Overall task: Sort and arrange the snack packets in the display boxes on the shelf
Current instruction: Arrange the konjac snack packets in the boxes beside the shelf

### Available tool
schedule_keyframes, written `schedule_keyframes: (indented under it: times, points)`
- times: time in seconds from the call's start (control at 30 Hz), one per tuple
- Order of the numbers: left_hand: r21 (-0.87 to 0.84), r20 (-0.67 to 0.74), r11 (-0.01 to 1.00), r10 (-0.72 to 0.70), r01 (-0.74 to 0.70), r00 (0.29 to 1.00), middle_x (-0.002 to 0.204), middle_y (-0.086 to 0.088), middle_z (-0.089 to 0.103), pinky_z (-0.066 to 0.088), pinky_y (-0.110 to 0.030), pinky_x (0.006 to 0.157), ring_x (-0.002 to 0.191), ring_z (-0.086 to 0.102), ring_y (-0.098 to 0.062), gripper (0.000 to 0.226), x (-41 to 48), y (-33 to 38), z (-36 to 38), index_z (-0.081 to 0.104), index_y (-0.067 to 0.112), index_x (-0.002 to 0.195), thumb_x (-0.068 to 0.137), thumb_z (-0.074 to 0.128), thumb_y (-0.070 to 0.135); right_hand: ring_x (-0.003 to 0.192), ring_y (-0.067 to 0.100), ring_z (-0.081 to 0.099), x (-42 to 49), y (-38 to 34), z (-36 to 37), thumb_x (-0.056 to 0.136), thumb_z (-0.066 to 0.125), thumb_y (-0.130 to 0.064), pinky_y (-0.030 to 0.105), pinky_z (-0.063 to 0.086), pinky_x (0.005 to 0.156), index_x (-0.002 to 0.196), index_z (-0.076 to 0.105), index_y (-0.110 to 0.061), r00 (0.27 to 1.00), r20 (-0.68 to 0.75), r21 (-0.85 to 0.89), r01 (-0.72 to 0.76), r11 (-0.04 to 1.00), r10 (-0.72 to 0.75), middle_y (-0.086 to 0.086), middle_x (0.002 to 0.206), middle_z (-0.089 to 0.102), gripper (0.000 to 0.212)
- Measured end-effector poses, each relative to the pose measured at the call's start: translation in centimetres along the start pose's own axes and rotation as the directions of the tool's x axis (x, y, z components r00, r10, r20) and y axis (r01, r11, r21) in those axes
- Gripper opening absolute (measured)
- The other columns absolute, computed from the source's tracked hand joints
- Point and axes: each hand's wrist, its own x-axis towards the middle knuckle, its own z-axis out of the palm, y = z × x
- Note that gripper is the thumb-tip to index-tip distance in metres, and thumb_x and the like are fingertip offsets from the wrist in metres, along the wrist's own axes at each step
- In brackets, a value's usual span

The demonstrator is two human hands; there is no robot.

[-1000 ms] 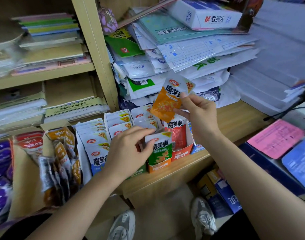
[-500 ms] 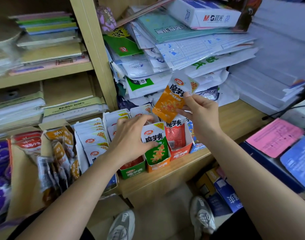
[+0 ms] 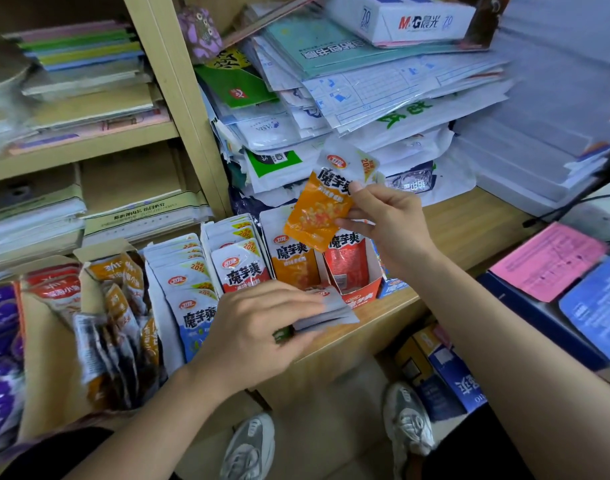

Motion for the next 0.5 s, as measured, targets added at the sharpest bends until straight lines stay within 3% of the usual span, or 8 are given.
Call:
schedule_keyframes:
  times: [0.13, 0.23, 0.33, 0.4, 0.5]
  points:
    - [-0.05, -0.016, 0.998, -0.042, 0.041, 0.999, 0.101, 0.007, 0.076, 0.058, -0.031, 0.076, 0.094, 0.071, -0.009, 0.014, -0.3, -0.2, 0.0, 0.082, 0.014, 0.096, 0.086, 0.081, 0.022, 0.068, 0.023, 0.058, -0.1, 1.4, 0.6, 0.097, 0.064, -0.014, 0.036, 0.061, 0.076, 0.07, 0.058, 0.017, 0.993, 0.12, -0.215, 0.028, 0.976, -0.002, 0.012, 0.065, 0.051, 0.041]
    - [-0.081, 0.006, 0.996, -0.033, 0.033, 0.999, 0.1, 0.009, 0.077, 0.058, -0.031, 0.074, 0.093, 0.071, -0.009, 0.01, -0.5, -0.5, 0.0, 0.082, 0.016, 0.093, 0.083, 0.082, 0.018, 0.057, 0.011, 0.05, 0.0, 2.8, 0.8, 0.095, 0.068, -0.016, 0.033, 0.058, 0.072, 0.058, 0.061, -0.01, 0.97, 0.241, -0.504, 0.107, 0.857, 0.02, -0.004, 0.055, 0.047, 0.038]
    - [-0.126, 0.025, 0.99, -0.062, 0.065, 0.998, 0.1, 0.01, 0.077, 0.058, -0.031, 0.075, 0.093, 0.071, -0.008, 0.01, -0.5, -0.8, -0.2, 0.083, 0.018, 0.092, 0.082, 0.083, 0.02, 0.072, 0.01, 0.069, 0.1, 2.9, 0.6, 0.087, 0.078, -0.019, 0.028, 0.056, 0.072, 0.092, 0.077, -0.022, 0.972, 0.232, -0.639, 0.184, 0.747, -0.04, -0.005, 0.078, 0.075, 0.006]
    - [-0.155, 0.004, 0.982, -0.112, 0.112, 0.994, 0.098, 0.01, 0.076, 0.059, -0.032, 0.076, 0.092, 0.071, -0.006, 0.01, -0.4, -0.9, -0.3, 0.082, 0.017, 0.091, 0.082, 0.084, 0.02, 0.066, 0.002, 0.066, 0.3, 2.4, 0.2, 0.086, 0.078, -0.014, 0.021, 0.054, 0.067, 0.102, 0.074, -0.023, 0.979, 0.194, -0.622, 0.171, 0.764, -0.061, -0.006, 0.079, 0.074, 0.019]
    - [-0.137, -0.014, 0.975, -0.177, 0.174, 0.984, 0.098, 0.011, 0.076, 0.059, -0.031, 0.079, 0.093, 0.07, -0.003, 0.012, -0.2, -0.8, -0.4, 0.082, 0.017, 0.094, 0.082, 0.083, 0.021, 0.062, -0.002, 0.059, 0.2, 1.4, -0.6, 0.088, 0.075, -0.01, 0.02, 0.052, 0.066, 0.1, 0.076, -0.021, 0.98, 0.166, -0.637, 0.192, 0.746, -0.11, -0.004, 0.083, 0.07, 0.016]
